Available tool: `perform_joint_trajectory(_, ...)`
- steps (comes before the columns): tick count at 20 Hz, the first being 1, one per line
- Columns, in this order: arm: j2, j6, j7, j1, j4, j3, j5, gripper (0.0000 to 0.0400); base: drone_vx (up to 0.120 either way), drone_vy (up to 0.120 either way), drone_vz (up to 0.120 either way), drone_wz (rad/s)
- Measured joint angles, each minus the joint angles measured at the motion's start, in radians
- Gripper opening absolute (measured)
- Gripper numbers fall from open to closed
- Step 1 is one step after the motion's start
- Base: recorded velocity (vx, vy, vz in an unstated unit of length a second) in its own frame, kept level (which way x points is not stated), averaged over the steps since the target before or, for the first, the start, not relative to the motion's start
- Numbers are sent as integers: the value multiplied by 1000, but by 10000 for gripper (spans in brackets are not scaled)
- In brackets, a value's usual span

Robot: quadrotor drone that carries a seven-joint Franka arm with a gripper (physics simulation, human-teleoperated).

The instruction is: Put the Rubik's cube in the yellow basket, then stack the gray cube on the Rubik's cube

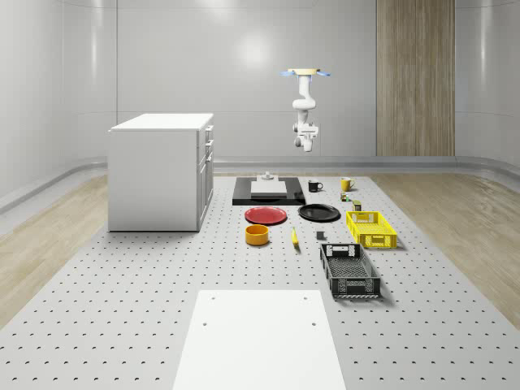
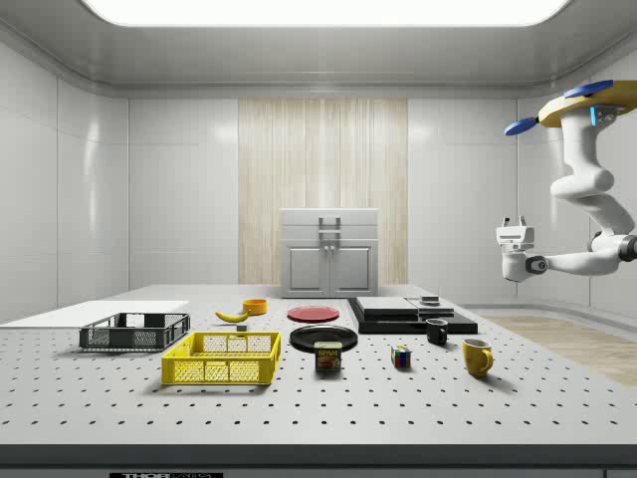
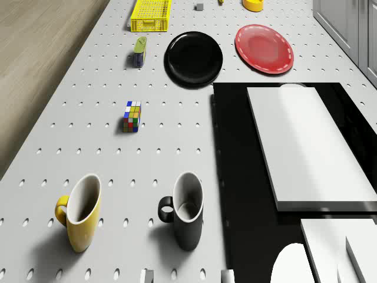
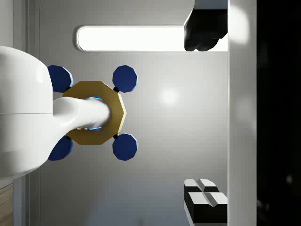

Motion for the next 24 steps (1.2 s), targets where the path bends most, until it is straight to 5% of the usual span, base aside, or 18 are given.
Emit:
perform_joint_trajectory(5, 19, -84, -1, -2, 106, 1, 1, 400, 112, 8, 0, 0)
perform_joint_trajectory(11, 59, -154, -2, -4, 222, 2, 2, 400, 120, 120, 0, 0)
perform_joint_trajectory(24, 85, -191, -3, -7, 295, 4, 2, 400, 120, 120, 0, 0)
